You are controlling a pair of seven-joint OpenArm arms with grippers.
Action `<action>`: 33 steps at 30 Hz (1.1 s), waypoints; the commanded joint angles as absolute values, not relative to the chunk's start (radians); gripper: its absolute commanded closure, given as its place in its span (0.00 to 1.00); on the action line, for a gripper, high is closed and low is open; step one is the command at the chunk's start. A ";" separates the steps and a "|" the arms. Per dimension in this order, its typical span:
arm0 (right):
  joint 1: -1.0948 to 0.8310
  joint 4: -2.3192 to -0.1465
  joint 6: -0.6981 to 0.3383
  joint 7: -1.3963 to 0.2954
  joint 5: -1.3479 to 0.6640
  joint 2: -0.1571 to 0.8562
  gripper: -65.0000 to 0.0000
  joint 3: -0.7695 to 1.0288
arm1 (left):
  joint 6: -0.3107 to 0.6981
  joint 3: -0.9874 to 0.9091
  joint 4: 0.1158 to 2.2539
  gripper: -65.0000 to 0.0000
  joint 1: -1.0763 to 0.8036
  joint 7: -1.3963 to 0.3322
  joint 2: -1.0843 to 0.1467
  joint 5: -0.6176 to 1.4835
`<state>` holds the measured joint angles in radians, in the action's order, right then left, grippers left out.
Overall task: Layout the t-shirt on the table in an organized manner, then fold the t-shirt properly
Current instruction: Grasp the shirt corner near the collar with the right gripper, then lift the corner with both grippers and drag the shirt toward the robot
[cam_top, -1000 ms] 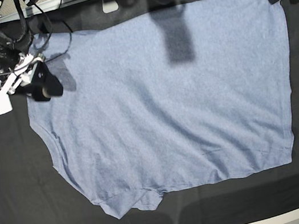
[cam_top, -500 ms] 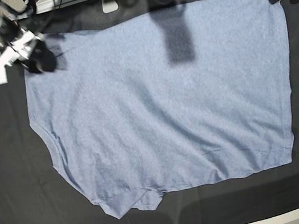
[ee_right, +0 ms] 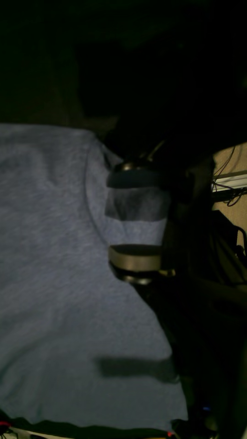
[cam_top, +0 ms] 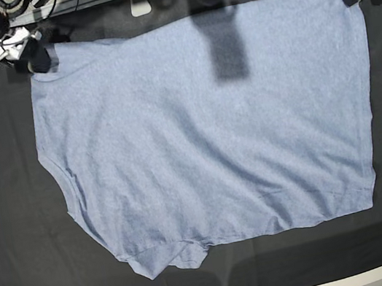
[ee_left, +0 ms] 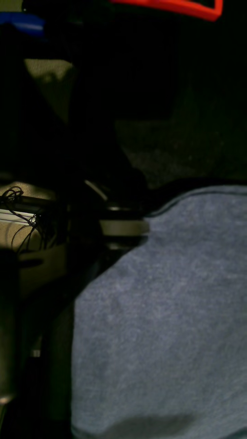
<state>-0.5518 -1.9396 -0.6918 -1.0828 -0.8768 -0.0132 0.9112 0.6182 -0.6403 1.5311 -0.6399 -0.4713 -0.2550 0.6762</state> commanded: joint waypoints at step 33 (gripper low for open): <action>-0.560 -1.827 -0.694 -0.973 -0.665 -0.002 0.62 0.648 | 0.626 -0.646 1.544 1.00 -0.649 -0.448 -0.267 0.689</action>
